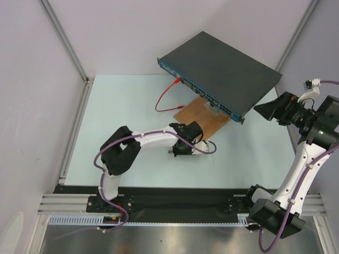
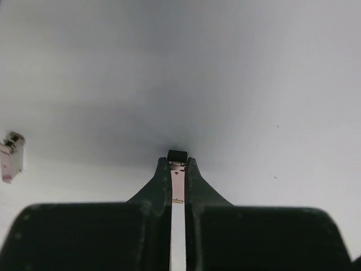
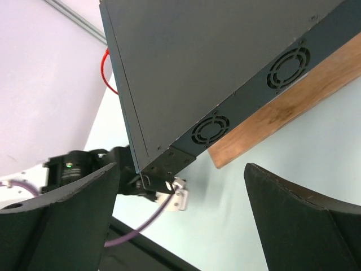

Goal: Insert the plug into the switch port

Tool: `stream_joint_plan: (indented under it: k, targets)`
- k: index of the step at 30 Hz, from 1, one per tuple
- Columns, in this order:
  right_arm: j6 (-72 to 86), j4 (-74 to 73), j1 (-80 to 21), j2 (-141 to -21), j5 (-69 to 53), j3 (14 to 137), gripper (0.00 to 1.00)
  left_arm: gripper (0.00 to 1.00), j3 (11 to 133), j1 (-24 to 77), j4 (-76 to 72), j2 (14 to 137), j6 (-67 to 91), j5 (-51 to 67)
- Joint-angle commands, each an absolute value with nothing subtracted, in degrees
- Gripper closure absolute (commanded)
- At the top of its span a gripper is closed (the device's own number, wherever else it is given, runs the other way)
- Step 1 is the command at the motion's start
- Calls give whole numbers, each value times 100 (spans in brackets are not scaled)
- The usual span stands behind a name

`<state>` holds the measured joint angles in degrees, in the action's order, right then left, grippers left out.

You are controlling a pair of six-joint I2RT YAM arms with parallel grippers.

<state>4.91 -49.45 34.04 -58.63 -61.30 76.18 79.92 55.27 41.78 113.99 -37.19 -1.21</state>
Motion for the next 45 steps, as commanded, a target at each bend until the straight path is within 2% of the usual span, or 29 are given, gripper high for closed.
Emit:
stream_joint_plan:
  k: [1, 4, 10, 14, 15, 18, 19, 24, 32, 36, 45]
  targets:
    - [71, -4904, 3437, -5617, -6021, 7928, 3, 100, 7884, 5520, 4394, 10646, -3149, 182]
    - [18, -4835, 3410, -5555, -5994, 8007, 5, 100, 7866, 5476, 4605, 10258, -2823, 438]
    - [96, -4493, 2796, -5449, -5371, 8270, 9, 100, 8147, 4853, 4624, 8809, -1358, 2002]
    - [639, -3860, 2076, -5291, -4651, 8218, 10, 100, 8052, 4211, 3320, 7500, -362, 2531]
    - [729, -3589, 1674, -5282, -4510, 8209, 10, 100, 7990, 4140, 2983, 7001, -221, 2427]
    - [940, -3166, 891, -5352, -3851, 8191, 11, 100, 7998, 3920, 1971, 6575, 245, 2242]
    - [923, -3068, 348, -5379, -3502, 8191, 12, 100, 8111, 3816, 1716, 6487, 516, 2224]
    - [714, -2251, -1105, -5694, -2866, 8208, 13, 100, 8025, 3314, 960, 6276, 1756, 2311]
    - [-139, -1547, -3853, -6740, -1592, 8622, 14, 100, 7120, 2137, -430, 6082, 4401, 2768]
    - [-808, -1327, -4735, -7320, -951, 8894, 15, 100, 6873, 1793, -527, 6126, 5114, 2768]
    - [-1134, -695, -5247, -8068, -194, 9131, 24, 100, 6680, 1714, -519, 6064, 5344, 2769]
